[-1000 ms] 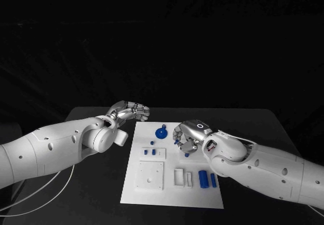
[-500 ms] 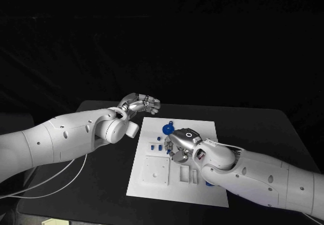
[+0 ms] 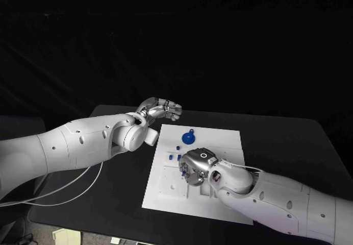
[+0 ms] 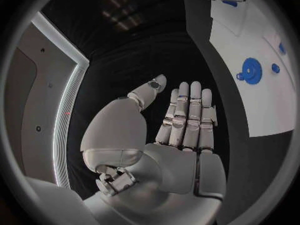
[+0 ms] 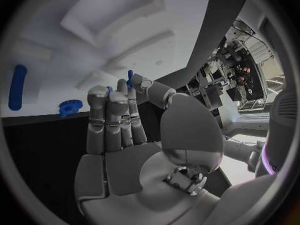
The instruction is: Assemble the parts on the task board
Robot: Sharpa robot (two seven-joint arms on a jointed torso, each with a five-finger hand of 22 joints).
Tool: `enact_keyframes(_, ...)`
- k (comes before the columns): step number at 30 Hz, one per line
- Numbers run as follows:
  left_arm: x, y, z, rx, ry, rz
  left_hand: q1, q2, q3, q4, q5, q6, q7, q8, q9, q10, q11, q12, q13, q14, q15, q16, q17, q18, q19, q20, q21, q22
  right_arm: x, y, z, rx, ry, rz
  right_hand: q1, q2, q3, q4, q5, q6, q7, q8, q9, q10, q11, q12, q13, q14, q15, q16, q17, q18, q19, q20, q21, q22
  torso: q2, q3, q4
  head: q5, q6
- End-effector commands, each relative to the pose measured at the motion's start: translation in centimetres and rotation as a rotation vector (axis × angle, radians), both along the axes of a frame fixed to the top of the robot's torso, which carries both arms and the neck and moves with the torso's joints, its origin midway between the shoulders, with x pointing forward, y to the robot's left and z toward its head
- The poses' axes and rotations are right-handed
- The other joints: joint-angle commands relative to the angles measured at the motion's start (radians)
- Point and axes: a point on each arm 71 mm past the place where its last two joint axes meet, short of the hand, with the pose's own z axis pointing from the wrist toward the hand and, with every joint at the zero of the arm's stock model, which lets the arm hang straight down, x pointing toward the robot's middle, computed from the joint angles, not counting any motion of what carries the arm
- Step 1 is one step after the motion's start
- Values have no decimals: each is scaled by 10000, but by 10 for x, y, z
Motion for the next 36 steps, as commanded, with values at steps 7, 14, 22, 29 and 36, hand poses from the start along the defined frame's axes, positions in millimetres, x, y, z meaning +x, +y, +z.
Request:
enact_keyframes(7,1,-1,3,-164,-121,67,1,113,-52,32,25,-22,-2,70,-18,-45,-11,-15,-14,22,41,-56,19,97,76,29,-50,11,-4,1,-6,-307,-25,251,-93,57,12,-44,72,68,9,38,19,438,-47,-50,29,-204,-143,53,-19,534,-27,-77,50,196,-1,1,-12,171,-98)
enact_keyframes(14,1,-1,2,-167,-89,32,-5,111,-54,36,24,-24,-2,71,-21,-47,-10,-17,-17,23,43,-69,27,100,83,32,-57,9,-4,1,-7,-355,4,251,-98,63,7,-53,82,69,9,35,21,438,-47,-55,41,-205,-143,58,-25,534,-27,-79,54,195,-4,4,-2,227,-113)
enact_keyframes(22,1,-1,2,-166,-70,21,-12,110,-57,42,22,-28,-1,73,-25,-51,-8,-19,-21,23,45,-85,38,103,90,35,-65,7,-4,0,-8,-381,21,227,-104,70,4,-57,87,70,9,33,23,439,-47,-59,50,-206,-143,61,-29,534,-27,-79,56,194,-2,2,-6,255,-100)
enact_keyframes(29,1,-2,2,-165,-56,7,-15,111,-59,45,21,-32,1,73,-28,-54,-6,-21,-24,22,47,-97,45,106,95,36,-71,6,-4,2,-10,-399,50,240,-106,75,2,-61,88,70,9,32,24,439,-47,-61,56,-206,-143,63,-32,534,-27,-80,58,193,2,6,4,277,-130)
enact_keyframes(36,1,-2,2,-164,-35,-7,-17,109,-60,46,19,-34,1,74,-30,-58,-5,-23,-27,22,48,-107,51,108,97,38,-77,5,-5,3,-12,-431,84,273,-109,80,1,-64,87,70,9,30,25,440,-47,-63,62,-207,-144,66,-35,534,-27,-81,59,192,0,3,-2,298,-162)
